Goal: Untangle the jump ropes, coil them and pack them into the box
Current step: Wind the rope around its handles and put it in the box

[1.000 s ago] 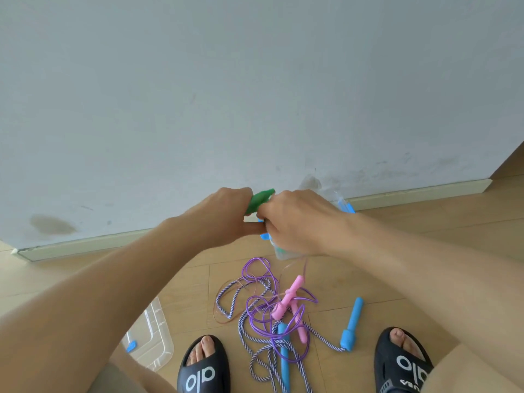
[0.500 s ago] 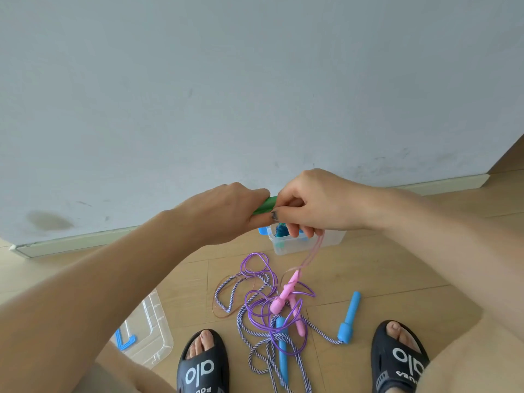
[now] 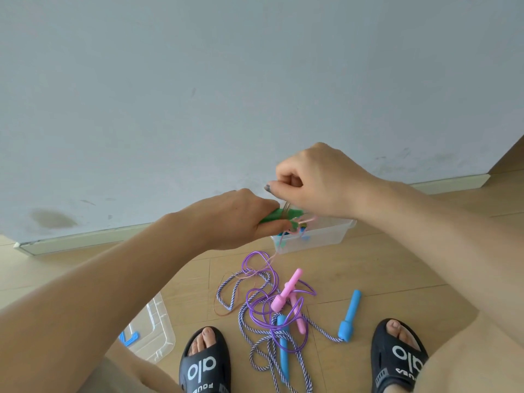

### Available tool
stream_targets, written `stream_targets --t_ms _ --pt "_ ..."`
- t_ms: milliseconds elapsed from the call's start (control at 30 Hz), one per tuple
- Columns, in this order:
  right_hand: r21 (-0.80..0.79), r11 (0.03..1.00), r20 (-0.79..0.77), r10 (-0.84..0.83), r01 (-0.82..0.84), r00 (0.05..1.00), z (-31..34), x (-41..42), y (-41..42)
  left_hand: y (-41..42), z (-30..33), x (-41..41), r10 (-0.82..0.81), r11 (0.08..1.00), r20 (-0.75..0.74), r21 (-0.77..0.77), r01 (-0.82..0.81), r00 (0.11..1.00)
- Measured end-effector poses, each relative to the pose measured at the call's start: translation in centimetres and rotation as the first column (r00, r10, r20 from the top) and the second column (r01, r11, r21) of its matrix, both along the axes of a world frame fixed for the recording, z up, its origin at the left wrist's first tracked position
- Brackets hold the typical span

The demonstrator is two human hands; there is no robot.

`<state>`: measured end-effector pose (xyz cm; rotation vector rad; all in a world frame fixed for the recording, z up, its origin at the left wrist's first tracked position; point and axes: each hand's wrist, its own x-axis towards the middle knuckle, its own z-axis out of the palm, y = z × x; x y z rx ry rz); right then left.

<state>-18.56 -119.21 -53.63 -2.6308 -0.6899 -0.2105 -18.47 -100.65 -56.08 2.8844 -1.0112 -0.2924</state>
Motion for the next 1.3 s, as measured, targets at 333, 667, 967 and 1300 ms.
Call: stream_targets --t_ms 333,667,967,1300 --pt "0.588 0.746 -0.645 0.199 0.313 0.738 -2.3 1.6 0.4 -0.7 1.4 -1.4 0.014 0.752 -0.386 -0.604 -0.264 0.922" --pt "0.419 0.842 -0.49 -0.105 0.339 0.865 -4.0 -0.9 2.2 0.3 0.7 1.5 0.405 0.456 -0.568 -0.554 -0.697 0.717" --pt "0.191 0.976 -0.237 -0.061 0.108 0.97 -1.6 -1.4 0.8 0.5 -0.2 1.1 0.42 0.831 -0.126 -0.344 -0.436 0.899" --pt "0.279 0.96 -0.297 0.065 0.021 0.953 -0.1 -0.5 -0.5 1.5 0.3 0.6 0.096 0.944 -0.14 -0.301 -0.135 0.986"
